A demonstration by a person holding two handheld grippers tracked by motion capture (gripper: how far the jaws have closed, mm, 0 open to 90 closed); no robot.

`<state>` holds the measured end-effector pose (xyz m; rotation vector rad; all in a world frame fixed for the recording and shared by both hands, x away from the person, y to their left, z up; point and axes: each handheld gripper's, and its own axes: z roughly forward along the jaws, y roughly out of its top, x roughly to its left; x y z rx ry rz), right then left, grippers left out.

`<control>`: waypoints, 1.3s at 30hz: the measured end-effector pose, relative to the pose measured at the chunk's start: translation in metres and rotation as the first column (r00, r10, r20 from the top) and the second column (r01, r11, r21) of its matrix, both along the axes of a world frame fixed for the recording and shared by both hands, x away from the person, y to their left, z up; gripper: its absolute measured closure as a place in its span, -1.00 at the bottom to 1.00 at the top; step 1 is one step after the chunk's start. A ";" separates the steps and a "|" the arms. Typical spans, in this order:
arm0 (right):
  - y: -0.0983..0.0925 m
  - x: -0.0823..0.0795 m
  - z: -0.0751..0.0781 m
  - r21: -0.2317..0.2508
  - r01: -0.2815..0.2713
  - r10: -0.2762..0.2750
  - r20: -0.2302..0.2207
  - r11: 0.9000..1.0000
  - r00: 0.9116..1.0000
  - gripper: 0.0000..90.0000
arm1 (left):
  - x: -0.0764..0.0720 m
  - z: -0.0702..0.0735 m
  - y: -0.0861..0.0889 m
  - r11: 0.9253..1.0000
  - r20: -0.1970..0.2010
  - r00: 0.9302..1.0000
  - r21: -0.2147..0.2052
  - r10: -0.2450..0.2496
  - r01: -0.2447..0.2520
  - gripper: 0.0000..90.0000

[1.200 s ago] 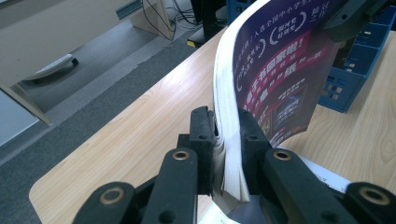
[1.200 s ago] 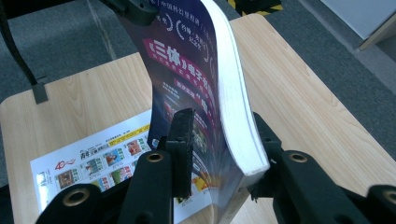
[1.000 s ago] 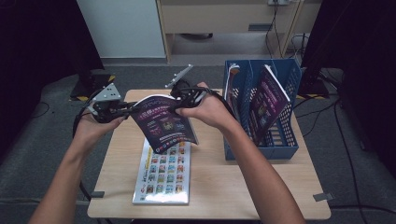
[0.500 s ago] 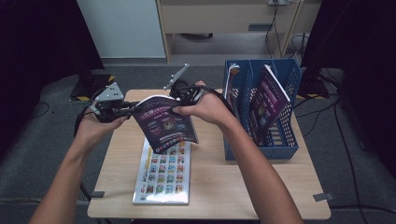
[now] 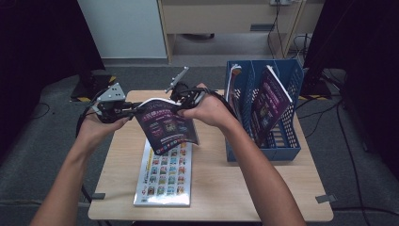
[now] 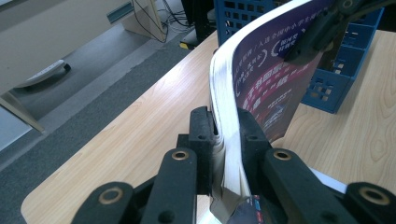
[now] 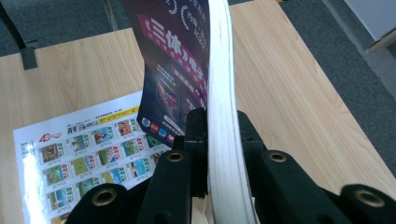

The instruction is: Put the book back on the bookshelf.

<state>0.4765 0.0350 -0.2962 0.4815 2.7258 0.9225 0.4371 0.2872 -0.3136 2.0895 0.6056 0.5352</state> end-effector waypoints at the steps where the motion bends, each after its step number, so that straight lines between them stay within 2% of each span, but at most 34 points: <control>1: 0.000 0.000 0.000 -0.001 -0.001 0.001 -0.001 1.000 1.000 0.77 | 0.000 0.000 -0.001 1.000 0.000 1.000 0.001 -0.001 0.001 0.76; 9: 0.001 -0.001 -0.003 0.001 0.004 -0.004 -0.002 1.000 1.000 0.82 | 0.001 0.000 0.000 1.000 0.003 1.000 0.006 -0.003 0.003 0.75; 14: -0.001 -0.004 -0.004 0.024 0.032 -0.032 0.004 0.999 0.999 0.84 | 0.000 0.001 -0.003 0.999 0.032 0.999 0.031 0.008 -0.009 0.72; 17: -0.004 -0.006 -0.001 0.037 0.037 -0.037 -0.010 0.999 0.999 0.84 | -0.001 0.001 -0.003 1.000 0.041 0.999 0.019 0.012 -0.013 0.62; 20: -0.003 -0.009 0.002 0.021 0.028 -0.027 -0.028 0.999 0.999 0.84 | -0.002 0.002 -0.004 1.000 0.029 1.000 0.021 -0.007 0.006 0.72; 22: -0.003 -0.010 0.003 0.015 0.028 -0.028 -0.037 0.999 0.999 0.84 | -0.002 0.003 -0.006 1.000 0.031 1.000 0.026 -0.002 0.001 0.72; 26: -0.003 -0.011 0.001 0.000 0.032 -0.032 -0.029 0.999 0.999 0.84 | -0.001 0.002 -0.007 1.000 0.032 0.999 0.025 0.005 -0.006 0.72; 28: -0.003 -0.010 0.000 0.011 0.043 -0.043 -0.020 0.999 0.999 0.84 | -0.001 0.002 -0.006 1.000 0.032 0.999 0.015 0.005 -0.006 0.70; 29: -0.004 -0.010 0.000 0.021 0.046 -0.046 -0.021 0.999 0.999 0.84 | -0.001 0.001 -0.005 1.000 0.035 0.999 0.005 0.013 -0.013 0.66; 31: -0.007 -0.010 0.001 0.032 0.054 -0.053 -0.025 0.998 0.998 0.84 | 0.000 -0.001 -0.002 0.999 0.043 0.999 -0.020 0.032 -0.031 0.38; 33: -0.010 -0.010 0.001 0.043 0.062 -0.061 -0.035 0.997 0.998 0.84 | -0.001 -0.005 -0.001 0.998 0.065 0.996 -0.017 0.062 -0.061 0.17; 36: -0.013 -0.013 0.003 0.042 0.069 -0.067 -0.043 0.997 0.997 0.84 | -0.001 -0.016 -0.001 0.996 0.046 0.995 -0.008 0.088 -0.087 -0.29; 39: -0.018 -0.015 0.005 0.061 0.082 -0.078 -0.061 0.995 0.995 0.84 | -0.005 -0.028 0.002 0.994 0.037 0.993 -0.039 0.108 -0.106 -0.46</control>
